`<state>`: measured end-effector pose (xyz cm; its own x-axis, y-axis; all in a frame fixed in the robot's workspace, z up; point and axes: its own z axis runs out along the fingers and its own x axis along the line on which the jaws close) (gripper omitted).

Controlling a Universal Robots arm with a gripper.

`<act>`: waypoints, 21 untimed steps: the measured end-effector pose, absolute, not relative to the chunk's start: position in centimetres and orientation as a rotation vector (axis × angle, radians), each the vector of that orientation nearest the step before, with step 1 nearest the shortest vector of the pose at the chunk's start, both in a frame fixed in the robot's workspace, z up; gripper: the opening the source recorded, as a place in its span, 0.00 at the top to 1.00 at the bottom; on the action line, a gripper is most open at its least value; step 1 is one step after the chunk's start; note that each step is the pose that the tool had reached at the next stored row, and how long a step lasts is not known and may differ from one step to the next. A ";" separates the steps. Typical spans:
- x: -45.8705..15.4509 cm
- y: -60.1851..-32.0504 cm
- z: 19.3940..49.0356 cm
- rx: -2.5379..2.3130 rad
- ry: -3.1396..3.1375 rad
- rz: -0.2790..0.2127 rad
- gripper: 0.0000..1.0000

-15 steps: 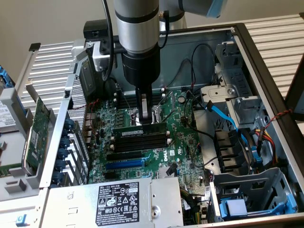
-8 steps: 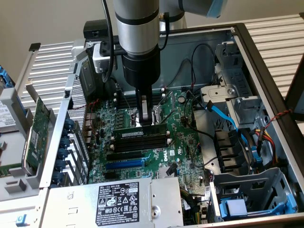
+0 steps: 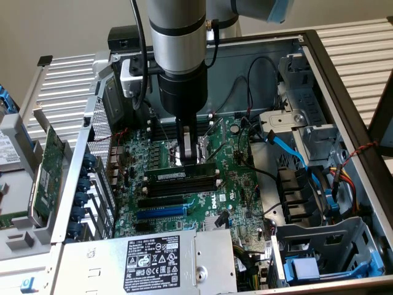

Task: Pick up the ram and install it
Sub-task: 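Insert the ram into the slot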

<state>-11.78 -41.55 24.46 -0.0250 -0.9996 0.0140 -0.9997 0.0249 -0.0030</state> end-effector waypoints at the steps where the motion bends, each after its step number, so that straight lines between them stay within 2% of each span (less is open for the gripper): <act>1: -11.8 -41.6 24.4 2.188 -2.243 0.019 0.87; 21: -11.8 -41.8 24.1 2.188 -2.243 0.019 0.87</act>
<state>-11.82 -41.83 24.06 -0.0250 -0.9996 0.0143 -0.9997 0.0250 -0.0029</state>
